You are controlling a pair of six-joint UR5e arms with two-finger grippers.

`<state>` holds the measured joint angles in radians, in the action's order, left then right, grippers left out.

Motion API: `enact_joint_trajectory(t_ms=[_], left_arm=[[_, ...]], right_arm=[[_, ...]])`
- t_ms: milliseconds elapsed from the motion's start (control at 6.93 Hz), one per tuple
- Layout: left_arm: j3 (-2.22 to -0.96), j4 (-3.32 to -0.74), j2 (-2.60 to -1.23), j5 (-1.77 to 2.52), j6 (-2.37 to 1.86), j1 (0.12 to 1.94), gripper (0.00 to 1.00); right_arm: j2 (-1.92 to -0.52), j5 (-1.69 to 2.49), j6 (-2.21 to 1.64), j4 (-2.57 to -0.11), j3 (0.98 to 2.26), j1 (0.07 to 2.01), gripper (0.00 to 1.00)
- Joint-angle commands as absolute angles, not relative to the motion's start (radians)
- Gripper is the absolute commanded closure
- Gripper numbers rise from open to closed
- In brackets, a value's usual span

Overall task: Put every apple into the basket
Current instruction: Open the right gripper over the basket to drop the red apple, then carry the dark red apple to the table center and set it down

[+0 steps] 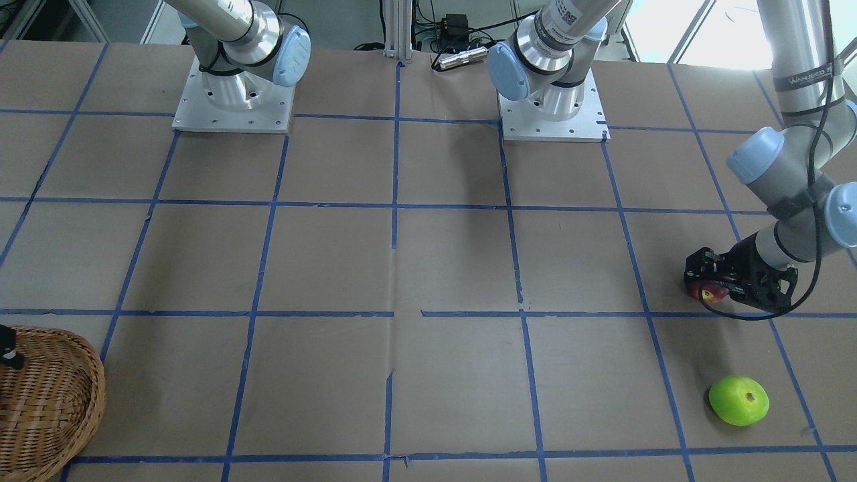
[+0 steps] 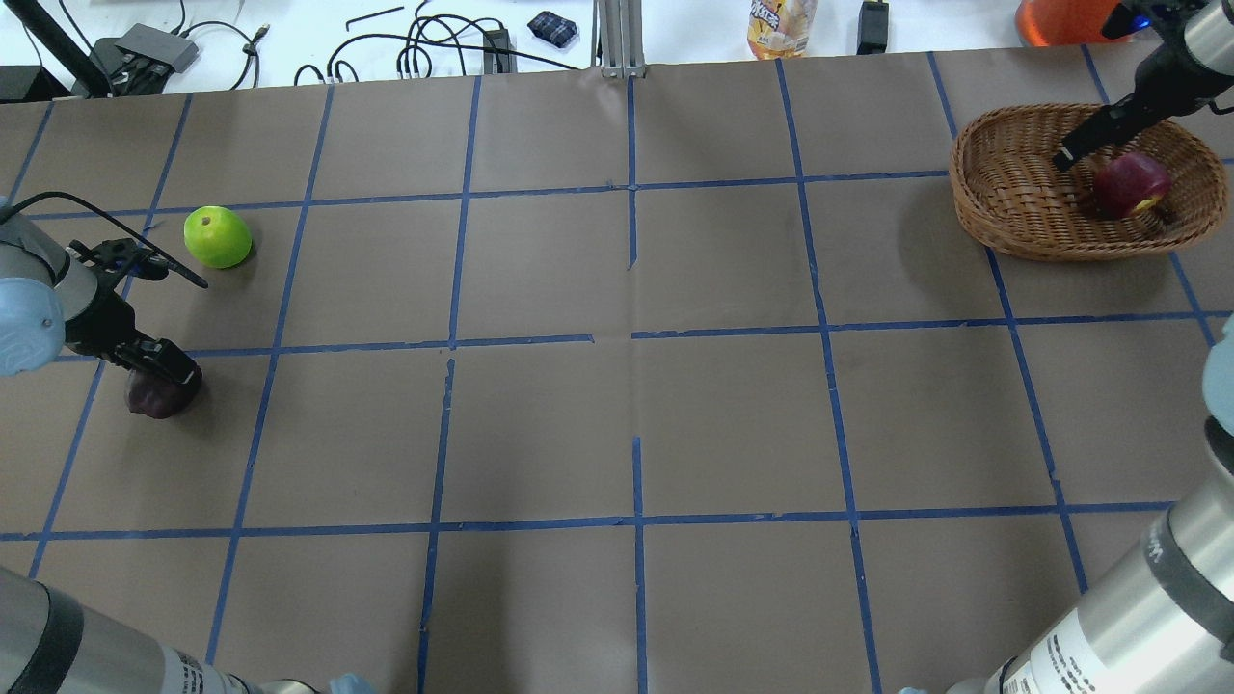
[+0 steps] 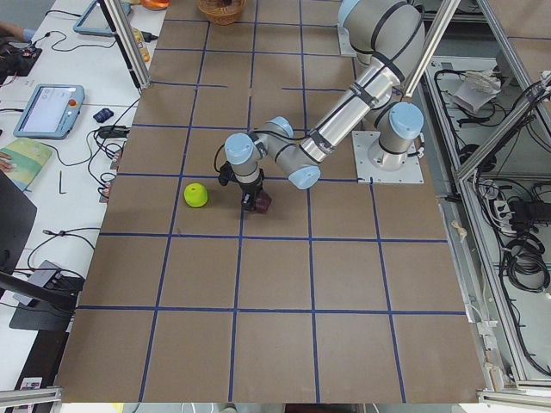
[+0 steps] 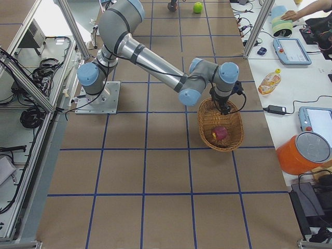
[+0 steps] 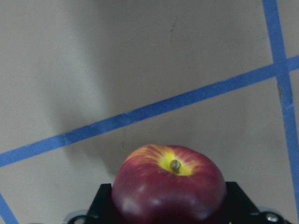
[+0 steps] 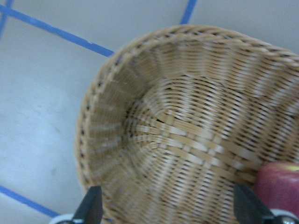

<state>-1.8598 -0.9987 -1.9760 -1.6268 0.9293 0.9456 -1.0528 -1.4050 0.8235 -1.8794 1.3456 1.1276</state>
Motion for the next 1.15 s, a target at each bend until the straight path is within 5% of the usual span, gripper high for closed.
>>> enact_joint_trajectory(t_ms=[0,577,1010], left_arm=[[-1.838,-1.061,-1.932,-1.663,0.881,0.968,1.00],[-1.679,-1.235,-1.812,-1.654,0.350,1.384,1.00],[-1.664,-1.232,-1.847,-1.597,-0.020,1.644,1.00]], right_arm=[[-1.153,-1.416,0.476,-1.747,1.359,1.315,0.00],[-1.239,-1.589,0.052,-1.762,1.375,1.636,0.00],[-1.375,-1.580,0.002,-1.696,1.367,1.670,0.00]])
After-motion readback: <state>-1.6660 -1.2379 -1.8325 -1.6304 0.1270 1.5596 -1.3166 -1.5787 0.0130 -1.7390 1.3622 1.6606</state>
